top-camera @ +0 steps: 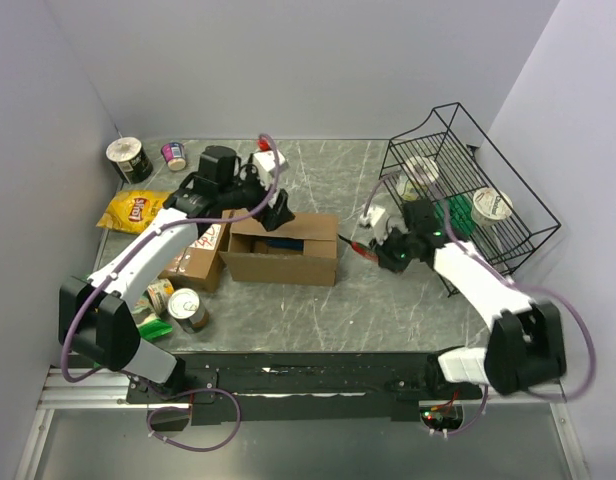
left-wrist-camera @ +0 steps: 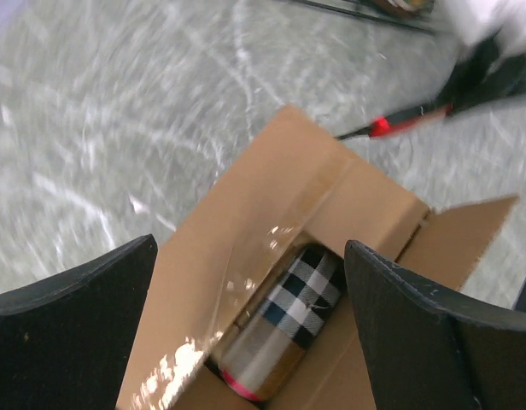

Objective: Unpack the express box
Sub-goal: Pick up the knife at the center of the board.

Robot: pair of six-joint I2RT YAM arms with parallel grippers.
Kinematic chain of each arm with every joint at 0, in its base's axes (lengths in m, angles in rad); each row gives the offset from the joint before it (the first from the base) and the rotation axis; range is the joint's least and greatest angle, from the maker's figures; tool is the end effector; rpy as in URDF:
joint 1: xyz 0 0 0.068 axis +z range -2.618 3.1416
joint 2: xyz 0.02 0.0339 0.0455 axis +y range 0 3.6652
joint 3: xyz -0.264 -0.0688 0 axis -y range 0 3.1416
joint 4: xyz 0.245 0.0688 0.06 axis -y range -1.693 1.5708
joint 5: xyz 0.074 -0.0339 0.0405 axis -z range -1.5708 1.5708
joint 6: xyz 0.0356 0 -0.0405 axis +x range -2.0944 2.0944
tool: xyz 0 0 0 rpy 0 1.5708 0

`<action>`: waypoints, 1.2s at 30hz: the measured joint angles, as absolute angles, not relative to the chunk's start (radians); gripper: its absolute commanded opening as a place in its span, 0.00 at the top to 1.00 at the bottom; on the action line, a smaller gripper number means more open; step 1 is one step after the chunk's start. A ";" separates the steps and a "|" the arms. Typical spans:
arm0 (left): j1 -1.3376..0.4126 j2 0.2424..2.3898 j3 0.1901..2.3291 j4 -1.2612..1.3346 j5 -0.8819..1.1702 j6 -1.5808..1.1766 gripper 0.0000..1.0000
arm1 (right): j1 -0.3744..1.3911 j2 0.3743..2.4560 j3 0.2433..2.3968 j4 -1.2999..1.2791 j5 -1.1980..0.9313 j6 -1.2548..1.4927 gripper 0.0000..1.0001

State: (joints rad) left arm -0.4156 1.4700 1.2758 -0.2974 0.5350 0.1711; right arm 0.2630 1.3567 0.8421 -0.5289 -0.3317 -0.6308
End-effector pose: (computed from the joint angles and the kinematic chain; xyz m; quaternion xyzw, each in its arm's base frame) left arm 0.3016 -0.1529 0.3384 0.3693 0.7528 -0.2855 0.4642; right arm 0.2489 0.0790 0.2101 -0.4503 0.8401 0.1097 0.2818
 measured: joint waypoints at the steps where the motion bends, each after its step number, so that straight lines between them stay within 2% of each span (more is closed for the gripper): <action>1: -0.430 1.469 1.284 -0.306 0.546 0.218 0.04 | 0.262 1.304 0.871 -0.561 -0.358 -0.637 1.00; 4: -0.478 1.460 1.296 -0.322 0.570 0.368 0.04 | 0.255 1.225 1.026 -0.638 -0.476 -0.651 1.00; 9: -0.577 1.454 1.362 -0.344 0.595 0.573 0.04 | 0.267 1.237 1.281 -0.711 -0.708 -0.672 1.00; 13: -0.628 1.492 1.489 -0.336 0.628 0.611 0.04 | 0.300 1.259 1.309 -0.733 -0.763 -0.666 1.00; 17: -0.662 1.490 1.488 -0.316 0.630 0.618 0.01 | 0.315 1.289 1.309 -0.740 -0.765 -0.648 1.00; 21: -0.701 1.497 1.490 -0.367 0.637 0.641 0.09 | 0.315 1.292 1.309 -0.740 -0.773 -0.628 1.00; 25: -0.717 1.543 1.534 -0.452 0.653 0.643 0.26 | 0.319 1.278 1.309 -0.730 -0.788 -0.619 1.00; 27: -0.717 1.586 1.586 -0.499 0.660 0.643 0.42 | 0.319 1.268 1.309 -0.728 -0.798 -0.619 1.00; 28: -0.717 1.606 1.613 -0.519 0.662 0.642 0.59 | 0.319 1.262 1.309 -0.727 -0.805 -0.619 1.00; 29: -0.716 1.627 1.638 -0.540 0.666 0.641 0.70 | 0.319 1.258 1.309 -0.727 -0.809 -0.619 1.00; 31: -0.717 1.656 1.676 -0.585 0.694 0.639 0.83 | 0.320 1.249 1.309 -0.717 -0.803 -0.631 1.00; 32: -0.717 1.667 1.695 -0.616 0.700 0.642 0.98 | 0.320 1.247 1.308 -0.723 -0.805 -0.647 1.00; 33: -0.718 1.676 1.709 -0.645 0.713 0.645 0.99 | 0.320 1.246 1.307 -0.727 -0.805 -0.667 1.00; 34: -0.718 1.687 1.728 -0.684 0.739 0.658 0.99 | 0.322 1.243 1.305 -0.732 -0.807 -0.692 0.95; 35: -0.718 1.703 1.754 -0.724 0.752 0.667 0.99 | 0.322 1.240 1.301 -0.737 -0.813 -0.704 0.72; 36: -0.717 1.722 1.787 -0.758 0.759 0.669 0.99 | 0.322 1.237 1.299 -0.740 -0.813 -0.705 0.63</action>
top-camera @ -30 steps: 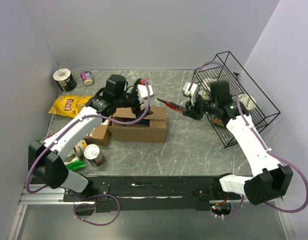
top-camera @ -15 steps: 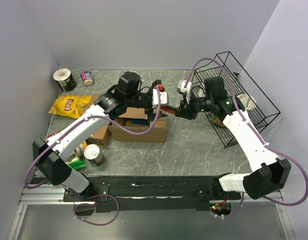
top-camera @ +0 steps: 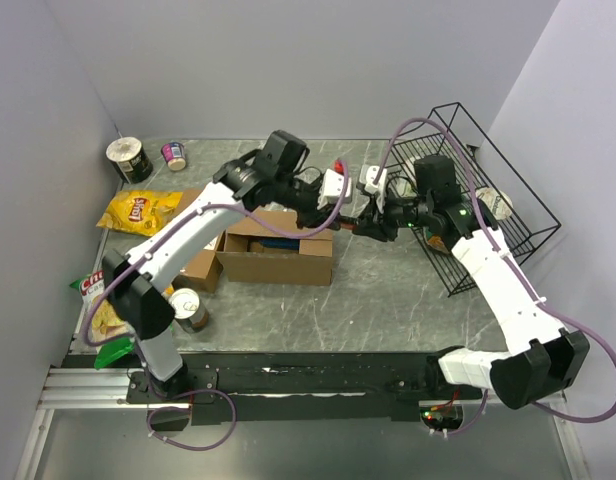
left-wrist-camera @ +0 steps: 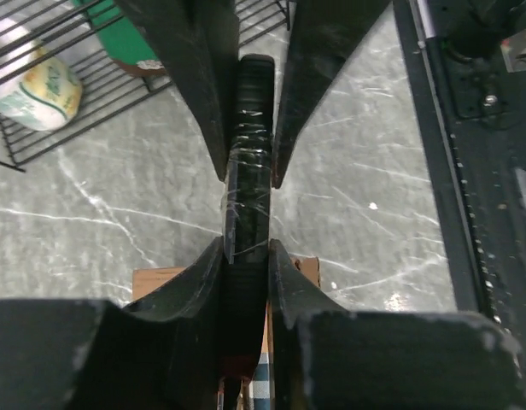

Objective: Unpack the express box
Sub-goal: Pick up the knife at the center of the board.

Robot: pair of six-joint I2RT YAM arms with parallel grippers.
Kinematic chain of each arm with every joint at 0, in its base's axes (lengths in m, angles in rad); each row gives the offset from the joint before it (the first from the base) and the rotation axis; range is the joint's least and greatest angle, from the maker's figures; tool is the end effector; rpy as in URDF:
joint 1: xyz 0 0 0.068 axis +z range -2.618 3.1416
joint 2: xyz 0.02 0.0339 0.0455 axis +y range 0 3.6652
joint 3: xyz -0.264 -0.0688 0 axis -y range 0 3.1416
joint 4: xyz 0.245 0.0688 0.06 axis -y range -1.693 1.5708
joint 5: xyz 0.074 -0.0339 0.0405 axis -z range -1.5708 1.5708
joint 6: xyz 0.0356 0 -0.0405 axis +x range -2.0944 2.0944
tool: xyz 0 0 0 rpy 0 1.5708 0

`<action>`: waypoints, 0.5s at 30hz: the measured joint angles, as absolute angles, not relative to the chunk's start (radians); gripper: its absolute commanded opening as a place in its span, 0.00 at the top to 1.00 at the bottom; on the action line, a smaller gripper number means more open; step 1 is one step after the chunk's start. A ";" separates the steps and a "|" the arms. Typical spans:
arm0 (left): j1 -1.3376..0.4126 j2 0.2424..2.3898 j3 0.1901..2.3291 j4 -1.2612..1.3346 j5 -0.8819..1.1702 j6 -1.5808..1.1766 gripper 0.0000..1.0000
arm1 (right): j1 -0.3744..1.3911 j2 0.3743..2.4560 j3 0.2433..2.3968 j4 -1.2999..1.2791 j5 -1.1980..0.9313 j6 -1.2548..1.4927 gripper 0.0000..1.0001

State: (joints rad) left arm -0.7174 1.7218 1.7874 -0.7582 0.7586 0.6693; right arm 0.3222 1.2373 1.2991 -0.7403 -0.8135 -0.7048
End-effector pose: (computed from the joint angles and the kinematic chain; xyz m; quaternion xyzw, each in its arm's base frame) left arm 0.2680 -0.2664 0.3867 0.6584 0.5461 -0.3445 0.3867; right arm 0.2299 0.1040 0.3762 -0.5557 0.6378 0.2750 0.4569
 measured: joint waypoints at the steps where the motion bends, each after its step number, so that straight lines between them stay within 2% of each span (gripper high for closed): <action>1: -0.715 1.747 1.831 -0.798 0.767 0.672 0.99 | 0.322 1.230 1.295 -0.737 -0.807 -0.694 0.56; 2: -0.714 1.774 1.876 -0.838 0.775 0.674 0.99 | 0.320 1.222 1.285 -0.722 -0.795 -0.677 0.41; 5: -0.694 1.895 2.065 -0.929 0.814 0.656 0.99 | 0.312 1.128 1.177 -0.551 -0.720 -0.588 0.18; 10: -0.617 2.010 2.162 -0.985 0.988 0.524 0.99 | 0.320 0.831 0.864 -0.221 -0.601 -0.655 0.22; 15: -0.542 2.019 2.124 -0.989 1.072 0.408 0.99 | 0.419 0.757 0.710 -0.004 -0.532 -0.872 0.26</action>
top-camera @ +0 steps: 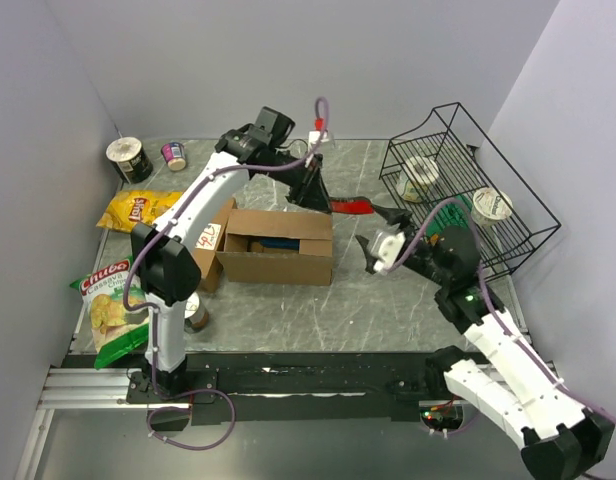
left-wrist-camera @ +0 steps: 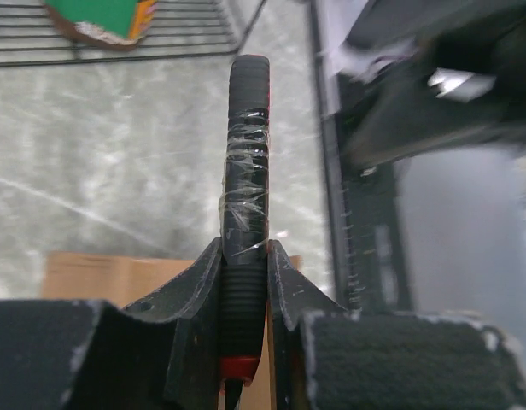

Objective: Unpack the express box
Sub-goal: Pick up the knife at the center of the board.

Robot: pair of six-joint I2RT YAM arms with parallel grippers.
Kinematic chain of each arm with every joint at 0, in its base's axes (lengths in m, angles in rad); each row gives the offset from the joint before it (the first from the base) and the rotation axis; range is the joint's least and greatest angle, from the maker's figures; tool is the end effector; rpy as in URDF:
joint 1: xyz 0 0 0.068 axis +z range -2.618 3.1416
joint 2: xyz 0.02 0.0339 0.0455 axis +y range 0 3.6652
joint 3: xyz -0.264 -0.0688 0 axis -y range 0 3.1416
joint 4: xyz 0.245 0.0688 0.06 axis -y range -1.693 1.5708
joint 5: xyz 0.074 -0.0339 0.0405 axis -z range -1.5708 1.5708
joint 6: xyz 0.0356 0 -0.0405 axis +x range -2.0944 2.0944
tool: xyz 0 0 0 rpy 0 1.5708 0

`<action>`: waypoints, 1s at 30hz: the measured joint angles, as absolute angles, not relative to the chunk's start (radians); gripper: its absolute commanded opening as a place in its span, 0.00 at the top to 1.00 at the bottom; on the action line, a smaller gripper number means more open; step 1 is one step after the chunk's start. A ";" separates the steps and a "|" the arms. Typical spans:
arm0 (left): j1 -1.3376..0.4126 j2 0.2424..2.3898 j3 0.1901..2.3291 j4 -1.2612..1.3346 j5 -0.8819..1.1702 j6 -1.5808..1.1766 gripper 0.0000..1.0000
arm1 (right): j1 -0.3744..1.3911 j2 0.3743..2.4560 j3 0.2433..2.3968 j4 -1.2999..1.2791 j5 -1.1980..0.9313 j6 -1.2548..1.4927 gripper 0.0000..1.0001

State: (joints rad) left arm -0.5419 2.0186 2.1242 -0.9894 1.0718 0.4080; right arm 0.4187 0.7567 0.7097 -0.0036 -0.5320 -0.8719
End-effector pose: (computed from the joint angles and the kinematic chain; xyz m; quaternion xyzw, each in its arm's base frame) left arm 0.3517 -0.2482 0.3666 0.5232 0.6413 -0.4991 0.2568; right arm 0.1572 0.0897 0.3379 -0.5653 0.4497 0.0363 0.6906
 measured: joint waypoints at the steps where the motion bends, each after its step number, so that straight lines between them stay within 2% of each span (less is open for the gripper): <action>1: -0.531 2.018 2.113 -0.975 1.103 0.375 0.99 | 0.436 0.757 0.688 0.032 -0.520 -0.917 0.26; 5: -0.497 2.007 2.000 -0.808 1.265 0.163 0.99 | 0.515 0.809 0.600 0.195 -0.440 -1.105 0.25; 10: -0.489 1.987 1.679 -0.147 1.391 -0.510 0.99 | 0.587 0.910 0.540 0.402 -0.338 -1.287 0.26; 13: -0.498 2.001 1.642 -0.002 1.417 -0.696 0.99 | 0.603 0.961 0.531 0.504 -0.303 -1.370 0.28; 18: -0.500 1.996 1.645 0.173 1.446 -0.841 0.99 | 0.607 1.016 0.531 0.595 -0.270 -1.465 0.54; 21: -0.500 1.995 1.645 0.200 1.456 -0.884 0.99 | 0.607 1.031 0.531 0.606 -0.264 -1.509 0.73; 22: -0.499 1.995 1.645 0.199 1.457 -0.903 0.86 | 0.606 1.032 0.531 0.606 -0.265 -1.525 0.90; 23: -0.498 1.995 1.645 0.197 1.461 -0.921 0.77 | 0.606 1.032 0.531 0.605 -0.267 -1.542 0.99; 24: -0.496 1.995 1.645 0.196 1.462 -0.938 0.66 | 0.606 1.033 0.531 0.603 -0.272 -1.563 1.00; 25: -0.492 1.994 1.643 0.188 1.460 -0.973 0.46 | 0.605 1.033 0.531 0.595 -0.279 -1.587 1.00; 26: -0.489 1.992 1.641 0.182 1.462 -0.987 0.37 | 0.604 1.033 0.531 0.591 -0.287 -1.597 1.00; 27: -0.483 1.991 1.633 0.190 1.463 -0.979 0.20 | 0.603 1.032 0.532 0.585 -0.290 -1.581 1.00; 29: -0.473 1.979 1.631 0.115 1.460 -0.888 0.04 | 0.593 1.025 0.547 0.546 -0.305 -1.545 1.00; 30: -0.464 1.974 1.653 0.002 1.447 -0.808 0.04 | 0.590 1.016 0.562 0.512 -0.310 -1.515 1.00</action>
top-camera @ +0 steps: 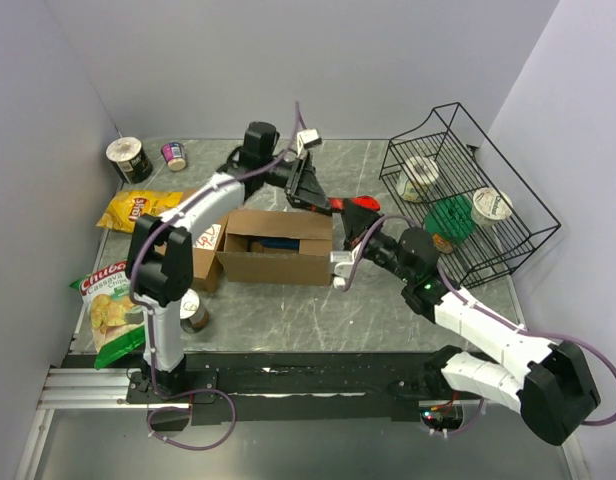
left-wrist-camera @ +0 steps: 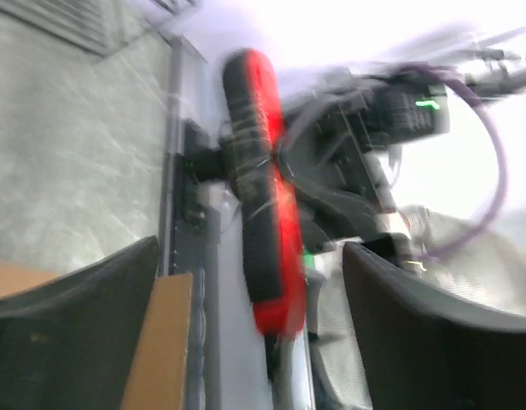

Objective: Unpack the express box
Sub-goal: Pick up the knife at the center of the board, then cut the express box at the center of the board.

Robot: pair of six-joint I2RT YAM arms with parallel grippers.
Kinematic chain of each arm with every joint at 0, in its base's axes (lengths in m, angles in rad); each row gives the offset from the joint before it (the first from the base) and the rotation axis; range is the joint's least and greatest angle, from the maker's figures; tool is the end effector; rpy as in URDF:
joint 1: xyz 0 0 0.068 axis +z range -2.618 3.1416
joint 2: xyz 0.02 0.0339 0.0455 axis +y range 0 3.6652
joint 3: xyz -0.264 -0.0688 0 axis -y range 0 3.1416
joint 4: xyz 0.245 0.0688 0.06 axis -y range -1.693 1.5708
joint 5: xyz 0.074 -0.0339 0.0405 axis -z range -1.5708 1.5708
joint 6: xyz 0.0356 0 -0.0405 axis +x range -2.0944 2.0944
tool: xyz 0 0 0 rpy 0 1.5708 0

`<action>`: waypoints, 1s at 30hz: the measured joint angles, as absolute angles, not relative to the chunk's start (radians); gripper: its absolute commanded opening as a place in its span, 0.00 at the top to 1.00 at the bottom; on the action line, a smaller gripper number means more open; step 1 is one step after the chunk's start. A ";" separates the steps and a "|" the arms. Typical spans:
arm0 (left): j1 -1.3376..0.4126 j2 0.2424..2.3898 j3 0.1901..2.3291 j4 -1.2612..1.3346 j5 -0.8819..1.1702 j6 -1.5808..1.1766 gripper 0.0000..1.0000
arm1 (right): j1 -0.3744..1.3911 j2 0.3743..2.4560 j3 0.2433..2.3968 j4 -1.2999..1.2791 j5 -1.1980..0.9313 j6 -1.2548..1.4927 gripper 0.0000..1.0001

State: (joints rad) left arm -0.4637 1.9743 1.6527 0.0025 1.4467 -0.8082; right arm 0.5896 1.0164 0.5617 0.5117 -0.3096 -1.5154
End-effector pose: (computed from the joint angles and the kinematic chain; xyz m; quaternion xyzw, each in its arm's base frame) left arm 0.3862 -0.2326 0.3112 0.2779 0.6650 -0.6924 0.0346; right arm 0.1895 0.1398 0.2904 -0.6449 0.2387 -0.2260 0.6900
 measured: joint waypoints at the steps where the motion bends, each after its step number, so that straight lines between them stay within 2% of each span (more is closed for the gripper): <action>1: -0.454 1.974 1.703 -0.142 1.410 -0.683 0.03 | 0.585 1.005 0.585 0.462 -0.308 -1.485 1.00; 4: -0.427 1.955 1.859 -0.485 1.198 -0.292 0.04 | 0.551 0.981 0.736 0.184 -0.350 -1.362 1.00; 6: -0.412 1.881 1.854 -0.527 1.069 -0.144 0.03 | 0.524 0.983 0.868 -0.042 -0.419 -1.253 1.00; 9: -0.399 1.641 1.639 -0.461 0.867 0.049 0.04 | 0.506 1.028 1.068 -0.296 -0.542 -1.110 1.00; 11: -0.400 1.502 1.541 -0.433 0.807 0.155 0.04 | 0.506 1.074 1.163 -0.418 -0.610 -1.036 1.00; 14: -0.421 1.393 1.519 -0.416 0.779 0.289 0.03 | 0.500 1.142 1.243 -0.543 -0.672 -0.928 1.00; 19: -0.484 1.377 1.518 -0.433 0.777 0.436 0.01 | 0.490 1.233 1.274 -0.679 -0.699 -0.839 1.00; 26: -0.588 1.464 1.516 -0.605 0.756 0.628 0.08 | 0.474 1.328 1.393 -0.751 -0.738 -0.746 1.00; 29: -0.593 1.491 1.516 -0.645 0.746 0.664 0.14 | 0.471 1.328 1.413 -0.752 -0.754 -0.720 1.00; 30: -0.595 1.500 1.519 -0.659 0.743 0.672 0.20 | 0.471 1.328 1.419 -0.752 -0.755 -0.714 1.00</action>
